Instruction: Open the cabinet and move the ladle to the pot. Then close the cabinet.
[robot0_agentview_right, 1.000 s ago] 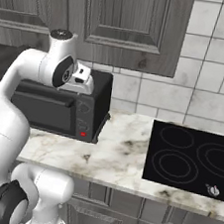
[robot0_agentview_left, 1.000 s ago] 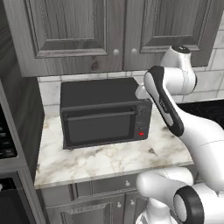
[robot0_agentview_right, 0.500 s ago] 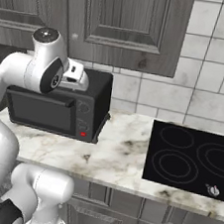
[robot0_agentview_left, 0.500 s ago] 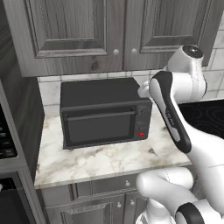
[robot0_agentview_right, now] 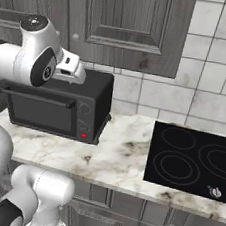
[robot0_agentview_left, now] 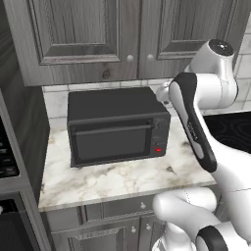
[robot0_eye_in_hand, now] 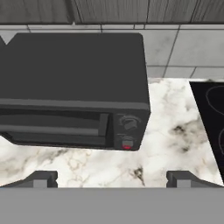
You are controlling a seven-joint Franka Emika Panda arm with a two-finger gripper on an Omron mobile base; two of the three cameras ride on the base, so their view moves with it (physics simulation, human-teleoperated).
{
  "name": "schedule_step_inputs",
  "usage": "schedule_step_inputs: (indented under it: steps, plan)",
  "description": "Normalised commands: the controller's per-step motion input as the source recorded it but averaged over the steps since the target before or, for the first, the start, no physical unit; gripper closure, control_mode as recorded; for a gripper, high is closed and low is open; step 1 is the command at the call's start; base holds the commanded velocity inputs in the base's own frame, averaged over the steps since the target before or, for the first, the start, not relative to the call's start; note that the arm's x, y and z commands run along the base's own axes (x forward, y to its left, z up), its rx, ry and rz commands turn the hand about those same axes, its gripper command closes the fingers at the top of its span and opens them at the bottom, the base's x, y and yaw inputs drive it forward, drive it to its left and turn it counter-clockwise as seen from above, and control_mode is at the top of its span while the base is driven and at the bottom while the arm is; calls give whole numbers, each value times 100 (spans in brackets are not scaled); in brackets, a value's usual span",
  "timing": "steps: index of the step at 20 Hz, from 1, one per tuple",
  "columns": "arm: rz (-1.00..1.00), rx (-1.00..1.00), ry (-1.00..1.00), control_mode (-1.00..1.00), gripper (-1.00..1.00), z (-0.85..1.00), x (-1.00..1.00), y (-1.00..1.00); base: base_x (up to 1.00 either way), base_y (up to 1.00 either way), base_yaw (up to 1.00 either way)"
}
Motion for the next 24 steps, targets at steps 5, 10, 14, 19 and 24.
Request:
schedule_step_inputs:
  steps: [5,10,14,19,24]
  plan:
    - [0,3,-1,-100,-100,15,-19,0,0,0,0]
    - [-6,15,-23,-100,-100,3,0,1,0,0,0]
    - [-13,16,-17,-100,-100,16,0,8,0,0,0]
    - [-11,3,-16,-100,-100,21,0,14,0,0,0]
    - [-5,0,-5,-100,-100,37,0,1,0,0,0]
